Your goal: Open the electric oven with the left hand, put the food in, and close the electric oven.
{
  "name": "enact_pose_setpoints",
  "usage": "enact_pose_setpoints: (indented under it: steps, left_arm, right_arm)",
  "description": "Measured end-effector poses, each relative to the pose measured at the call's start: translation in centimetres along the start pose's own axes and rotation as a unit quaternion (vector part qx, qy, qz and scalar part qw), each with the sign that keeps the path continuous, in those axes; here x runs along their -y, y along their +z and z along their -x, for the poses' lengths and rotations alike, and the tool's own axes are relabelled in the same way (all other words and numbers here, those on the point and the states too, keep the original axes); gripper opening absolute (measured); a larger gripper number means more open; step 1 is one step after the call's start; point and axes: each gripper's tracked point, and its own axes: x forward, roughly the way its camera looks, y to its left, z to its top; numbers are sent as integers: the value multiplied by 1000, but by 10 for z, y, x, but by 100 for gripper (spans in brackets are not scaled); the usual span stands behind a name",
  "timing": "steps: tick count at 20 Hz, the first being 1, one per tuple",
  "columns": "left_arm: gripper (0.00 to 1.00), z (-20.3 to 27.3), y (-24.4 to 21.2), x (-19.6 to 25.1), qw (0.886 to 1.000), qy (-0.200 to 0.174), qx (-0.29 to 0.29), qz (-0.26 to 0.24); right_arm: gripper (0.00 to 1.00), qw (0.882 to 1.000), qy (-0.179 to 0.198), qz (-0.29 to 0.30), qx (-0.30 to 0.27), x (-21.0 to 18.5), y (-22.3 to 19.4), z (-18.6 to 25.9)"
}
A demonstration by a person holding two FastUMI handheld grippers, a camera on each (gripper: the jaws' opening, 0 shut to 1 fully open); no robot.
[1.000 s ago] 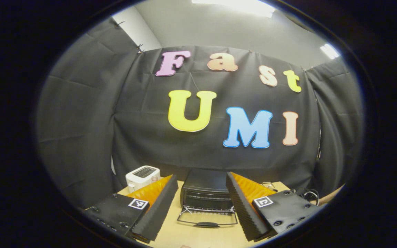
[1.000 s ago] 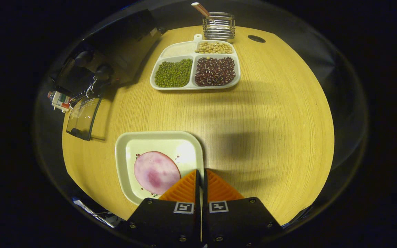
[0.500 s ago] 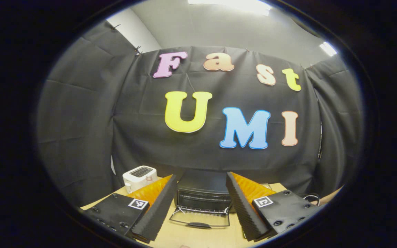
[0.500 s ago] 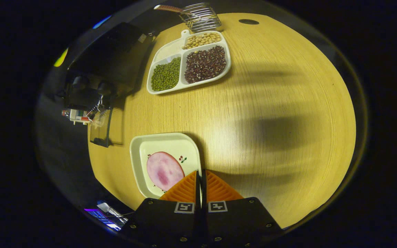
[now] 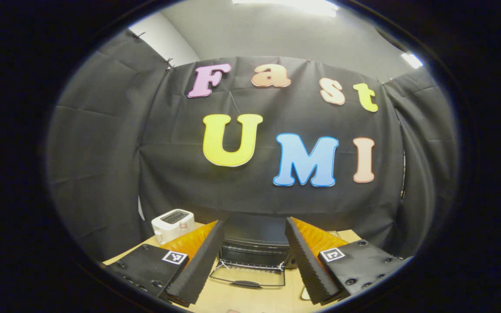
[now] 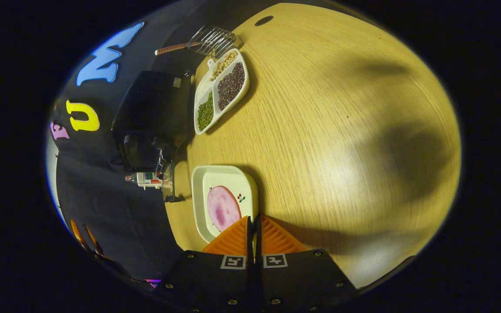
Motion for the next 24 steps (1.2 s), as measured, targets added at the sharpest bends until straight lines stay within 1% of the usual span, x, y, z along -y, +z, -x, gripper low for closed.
enact_pose_setpoints:
  steps: [6,9,10,12,15,18,21,22,23,24]
  left_arm:
    - [93,-11,8,-11,999,-46,10,13]
    - [95,-15,13,-26,998,-64,18,9]
    - [99,-17,12,-31,997,-71,18,6]
    - [99,-21,9,-39,996,-82,15,5]
    - [99,-25,12,-50,995,-101,20,5]
    - [99,-28,12,-65,993,-110,29,-26]
    - [99,-25,14,-74,991,-125,35,-31]
    - [95,-24,15,-80,991,-127,37,-30]
    - [99,-22,17,-85,991,-128,38,-28]
    - [95,-20,18,-92,991,-128,38,-24]
  right_arm:
    - [0,996,29,-59,59,-34,-24,15]
    - [0,992,37,-79,89,-60,-40,20]
    - [0,991,39,-85,100,-69,-45,21]
    - [0,988,41,-93,116,-89,-56,22]
    - [0,984,29,-99,143,-119,-69,19]
    - [0,979,13,-122,163,-140,-79,8]
    - [0,972,10,-145,182,-164,-89,-2]
    - [0,971,11,-151,186,-172,-91,-7]
    - [0,970,12,-158,187,-179,-92,-13]
    - [0,968,14,-165,187,-187,-91,-20]
